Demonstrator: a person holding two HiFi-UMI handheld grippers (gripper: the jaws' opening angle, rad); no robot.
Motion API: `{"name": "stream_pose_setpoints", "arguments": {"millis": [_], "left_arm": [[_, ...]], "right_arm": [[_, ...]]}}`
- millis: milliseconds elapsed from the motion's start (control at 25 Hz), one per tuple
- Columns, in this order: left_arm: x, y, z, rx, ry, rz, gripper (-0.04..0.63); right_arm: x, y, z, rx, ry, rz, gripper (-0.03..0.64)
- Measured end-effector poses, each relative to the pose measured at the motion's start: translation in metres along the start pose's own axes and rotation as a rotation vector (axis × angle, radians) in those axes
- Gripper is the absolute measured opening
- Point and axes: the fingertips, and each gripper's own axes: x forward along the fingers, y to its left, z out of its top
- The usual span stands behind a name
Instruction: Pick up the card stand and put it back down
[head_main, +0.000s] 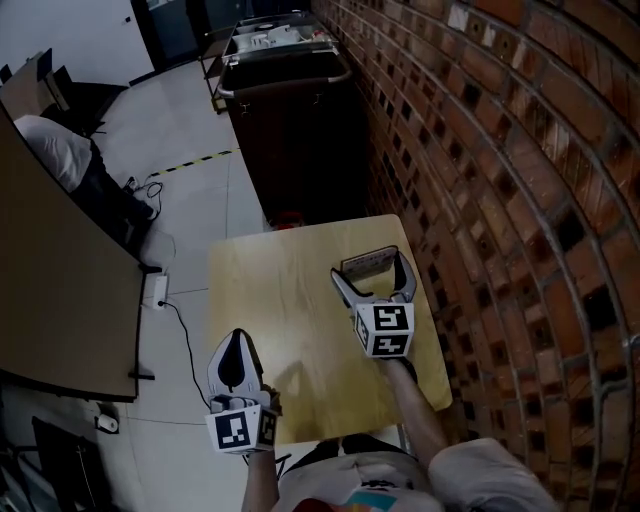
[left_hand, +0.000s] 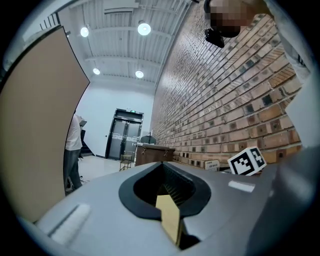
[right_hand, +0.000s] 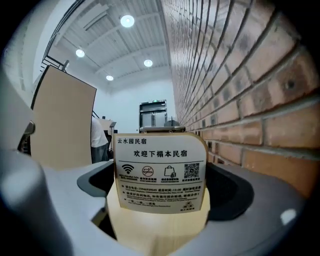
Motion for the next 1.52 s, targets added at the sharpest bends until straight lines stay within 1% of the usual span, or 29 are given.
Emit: {"name": "stream_pose_setpoints", "arguments": {"millis": [120,240,440,600,840,1200,1320,1440,1520], "left_arm": [[-0.001,-0.011,0.009,-0.001,-0.030,-0.013,0.005],[-0.006,-0.019,0.018,-0.001,-0.057,-0.027,0.005],[-0.016,-0.025,0.033,0.014,-0.091,-0.043,0.005],[-0.024,-0.028,0.041,0.013,-0.111,-0.048,0.005],[-0.034,-0.030,0.043,0.026,-0.110,-0.061,0.005],[-0.040,-0.027,0.047,0.024,-0.120,-0.048,0.005],[-0.040,-0.028,0.045,0.051,-0.106,-0.051,0.005],[-0.039,-0.027,0.044,0.067,-0.088,-0.038,0.005],[-0.038,-0.027,0.042,0.060,-0.077,-0.036,0.005]], "right_arm": [[-0.046,0.012,0.020,-0.009,-0.042,-0.001,0.545],[-0.086,0.024,0.030,-0.030,-0.067,-0.018,0.545],[-0.130,0.040,0.039,0.012,-0.095,0.007,0.545],[-0.143,0.044,0.047,0.004,-0.120,0.009,0.545],[-0.156,0.049,0.053,0.014,-0.137,0.012,0.545],[-0.168,0.056,0.058,0.015,-0.154,0.022,0.545],[-0.169,0.058,0.059,0.018,-0.154,0.025,0.545],[-0.170,0.058,0.060,0.022,-0.157,0.024,0.545],[-0.171,0.057,0.060,0.029,-0.160,0.022,0.545]]}}
